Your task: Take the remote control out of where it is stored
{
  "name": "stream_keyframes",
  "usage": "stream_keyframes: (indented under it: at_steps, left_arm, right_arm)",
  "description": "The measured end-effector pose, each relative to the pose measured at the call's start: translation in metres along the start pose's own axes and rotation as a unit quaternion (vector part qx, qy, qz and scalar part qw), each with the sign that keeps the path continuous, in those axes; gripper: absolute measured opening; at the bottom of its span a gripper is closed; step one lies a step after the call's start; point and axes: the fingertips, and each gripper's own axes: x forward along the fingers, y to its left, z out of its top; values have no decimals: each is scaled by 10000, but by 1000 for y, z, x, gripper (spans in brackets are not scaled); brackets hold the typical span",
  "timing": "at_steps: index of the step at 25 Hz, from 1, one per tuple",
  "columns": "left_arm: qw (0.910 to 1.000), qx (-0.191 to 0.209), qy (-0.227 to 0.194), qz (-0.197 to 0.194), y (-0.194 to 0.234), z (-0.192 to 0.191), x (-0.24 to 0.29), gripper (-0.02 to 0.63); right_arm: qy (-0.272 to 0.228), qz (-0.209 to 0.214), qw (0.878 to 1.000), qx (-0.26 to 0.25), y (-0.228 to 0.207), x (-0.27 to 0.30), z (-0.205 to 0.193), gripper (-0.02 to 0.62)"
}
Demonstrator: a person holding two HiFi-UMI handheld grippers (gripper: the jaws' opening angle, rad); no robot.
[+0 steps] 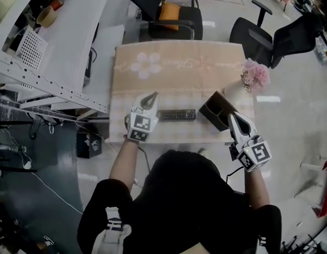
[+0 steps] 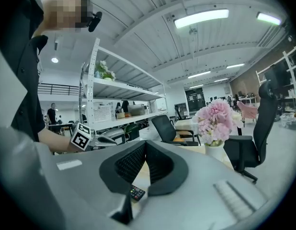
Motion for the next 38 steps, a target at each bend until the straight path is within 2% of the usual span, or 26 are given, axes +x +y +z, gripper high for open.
stream_keyframes:
  at_steps: [4, 7, 10, 18, 27, 38]
  left_arm:
    - [9974, -548, -388, 249, -11, 21, -17, 2]
    - [9912, -1091, -644, 390, -11, 27, -34, 3]
    - [9855, -1341, -860, 578, -8, 32, -53, 3]
    - [9812, -1284, -1162, 848, -26, 48, -72, 3]
    - [9803, -1386, -1132, 838, -45, 54, -70, 3]
    - [9819, -1289, -1156, 770, -52, 59, -57, 3]
  right_arm:
    - [-59, 61, 9999, 130, -21, -9, 2, 5]
    - [-118, 175, 9996, 163, -27, -7, 2, 5]
    - [-166, 308, 9993, 138, -25, -2, 4, 5]
    - [-127, 624, 9980, 4, -25, 2, 9, 4]
    - [-75, 765, 9970, -74, -28, -1, 7, 3]
    - [-59, 742, 9971, -159, -40, 1, 11, 3]
